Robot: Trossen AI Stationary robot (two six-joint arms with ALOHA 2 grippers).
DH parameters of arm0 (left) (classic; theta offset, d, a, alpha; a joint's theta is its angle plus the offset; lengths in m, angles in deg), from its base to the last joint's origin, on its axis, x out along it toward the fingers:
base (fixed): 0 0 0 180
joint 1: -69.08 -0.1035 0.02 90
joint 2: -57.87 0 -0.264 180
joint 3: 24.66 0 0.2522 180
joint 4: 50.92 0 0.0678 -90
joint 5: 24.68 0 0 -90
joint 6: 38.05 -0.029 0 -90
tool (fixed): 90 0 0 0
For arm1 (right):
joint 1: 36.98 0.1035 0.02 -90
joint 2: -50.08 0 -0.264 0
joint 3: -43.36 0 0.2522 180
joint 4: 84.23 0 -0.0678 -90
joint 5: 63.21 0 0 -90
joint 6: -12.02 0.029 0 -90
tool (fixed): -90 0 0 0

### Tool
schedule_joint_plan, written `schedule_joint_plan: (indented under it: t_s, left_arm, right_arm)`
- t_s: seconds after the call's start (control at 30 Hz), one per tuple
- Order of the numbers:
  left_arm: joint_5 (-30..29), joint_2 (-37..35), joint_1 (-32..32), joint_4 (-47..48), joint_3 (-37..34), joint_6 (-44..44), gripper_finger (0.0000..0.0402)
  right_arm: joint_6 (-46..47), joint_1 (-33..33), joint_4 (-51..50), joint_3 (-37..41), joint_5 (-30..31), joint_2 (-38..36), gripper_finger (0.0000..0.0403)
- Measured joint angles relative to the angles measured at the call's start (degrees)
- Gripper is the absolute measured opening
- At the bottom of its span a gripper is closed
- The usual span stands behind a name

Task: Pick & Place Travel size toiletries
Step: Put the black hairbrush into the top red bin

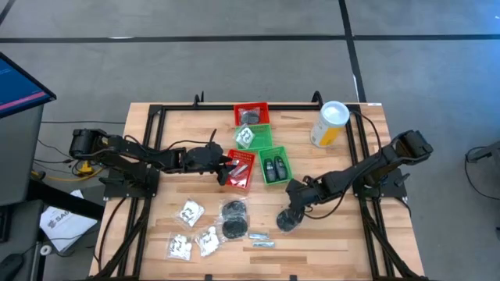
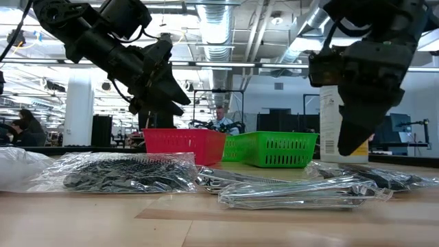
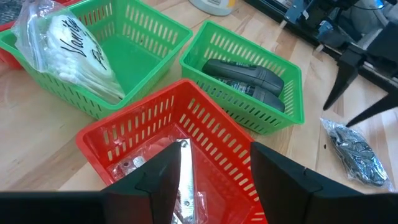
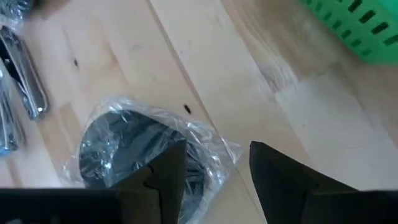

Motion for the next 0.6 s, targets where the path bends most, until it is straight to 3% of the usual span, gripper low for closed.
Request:
schedule_joint_plan:
  t_s: [0.6]
  left_arm:
    - [0.00,0.00,0.02,-0.82,0.00,-1.19,0.0181]
  right_arm:
    - [1.25,0.02,3.38,-0.03,-2.38,7.08,0.0164]
